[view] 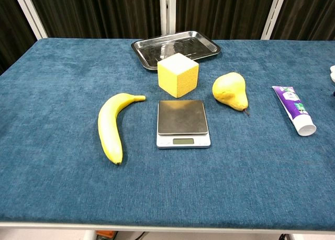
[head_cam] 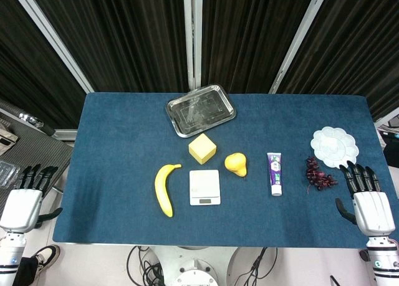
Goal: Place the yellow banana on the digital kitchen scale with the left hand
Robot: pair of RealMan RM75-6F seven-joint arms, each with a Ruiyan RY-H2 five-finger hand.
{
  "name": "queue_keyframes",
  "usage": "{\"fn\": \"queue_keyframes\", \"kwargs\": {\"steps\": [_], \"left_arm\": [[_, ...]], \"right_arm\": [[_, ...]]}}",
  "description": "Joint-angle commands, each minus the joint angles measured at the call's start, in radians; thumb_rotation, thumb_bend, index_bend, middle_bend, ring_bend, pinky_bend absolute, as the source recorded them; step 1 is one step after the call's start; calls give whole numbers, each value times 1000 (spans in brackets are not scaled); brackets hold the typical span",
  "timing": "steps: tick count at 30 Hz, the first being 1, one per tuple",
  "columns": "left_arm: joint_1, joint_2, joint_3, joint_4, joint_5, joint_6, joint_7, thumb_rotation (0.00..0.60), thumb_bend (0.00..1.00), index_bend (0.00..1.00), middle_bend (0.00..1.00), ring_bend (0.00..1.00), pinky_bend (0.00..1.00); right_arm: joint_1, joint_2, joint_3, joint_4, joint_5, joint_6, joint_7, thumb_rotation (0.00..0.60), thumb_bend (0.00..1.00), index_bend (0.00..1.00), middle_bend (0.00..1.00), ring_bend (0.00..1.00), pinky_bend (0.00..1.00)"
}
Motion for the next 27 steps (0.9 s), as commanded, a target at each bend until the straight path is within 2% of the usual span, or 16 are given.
{"fn": "queue_keyframes", "kwargs": {"steps": [1, 15, 22, 27], "left_arm": [[1, 2, 1, -4, -1, 0, 5, 600, 95, 101, 100, 0, 20], [-30, 15, 17, -64, 57, -30, 59, 600, 94, 101, 100, 0, 21], [-118, 15, 53, -133, 156, -156, 77, 600, 94, 101, 101, 0, 21], [-190, -30, 66, -155, 222, -241, 83, 600, 94, 101, 109, 0, 18]], "right_arm": [[0, 0, 1, 0, -1, 0, 1, 600, 294, 0, 0, 0, 0], [-7, 13, 13, 9, 2, 23, 40, 600, 294, 0, 0, 0, 0], [-8, 19, 17, 13, 7, 24, 53, 600, 294, 0, 0, 0, 0], [-10, 17, 23, 18, 19, 22, 62, 600, 293, 0, 0, 0, 0]]}}
